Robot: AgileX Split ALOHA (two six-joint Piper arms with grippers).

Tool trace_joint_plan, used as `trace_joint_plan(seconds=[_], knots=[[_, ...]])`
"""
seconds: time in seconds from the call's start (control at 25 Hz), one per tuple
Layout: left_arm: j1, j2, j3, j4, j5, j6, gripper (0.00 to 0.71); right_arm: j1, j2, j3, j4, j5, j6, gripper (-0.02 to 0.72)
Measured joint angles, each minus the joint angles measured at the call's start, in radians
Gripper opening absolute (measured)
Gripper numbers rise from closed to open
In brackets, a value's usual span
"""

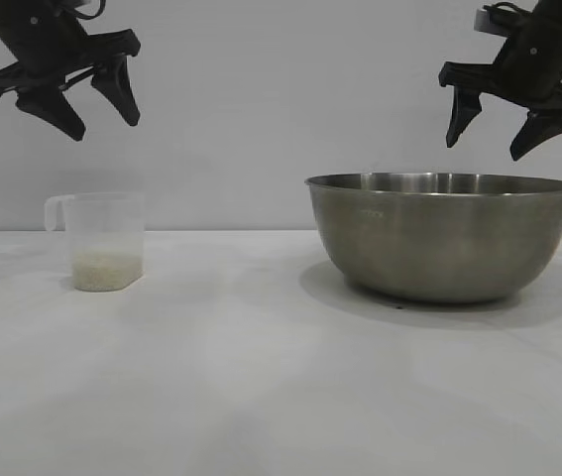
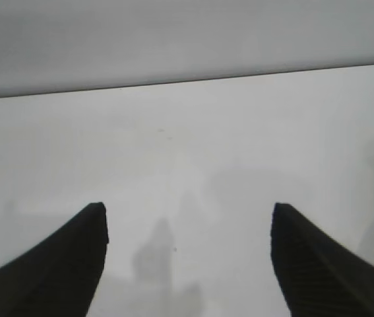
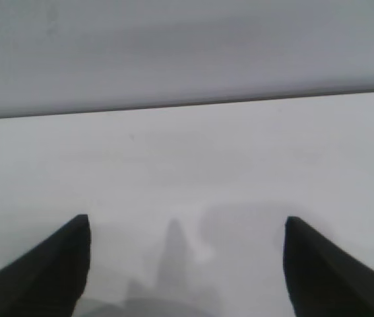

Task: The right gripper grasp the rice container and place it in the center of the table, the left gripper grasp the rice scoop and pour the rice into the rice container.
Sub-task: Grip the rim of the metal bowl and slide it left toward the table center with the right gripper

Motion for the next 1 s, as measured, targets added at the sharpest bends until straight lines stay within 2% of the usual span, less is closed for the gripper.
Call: trace_joint_plan(seconds=[0.52, 0.68, 1.0], knots=[[0.0, 0.0, 0.0, 0.0, 0.0, 0.0, 0.545, 0.0, 0.008, 0.0, 0.007, -0.003, -0.011, 0.514], [0.0, 0.0, 0.0, 0.0, 0.0, 0.0, 0.545, 0.0, 0.015, 0.0, 0.007, 0.054, -0.037, 0.514], [0.0, 0.0, 0.0, 0.0, 0.0, 0.0, 0.545, 0.0, -0.032, -0.002, 0.002, 0.186, -0.046, 0.514]])
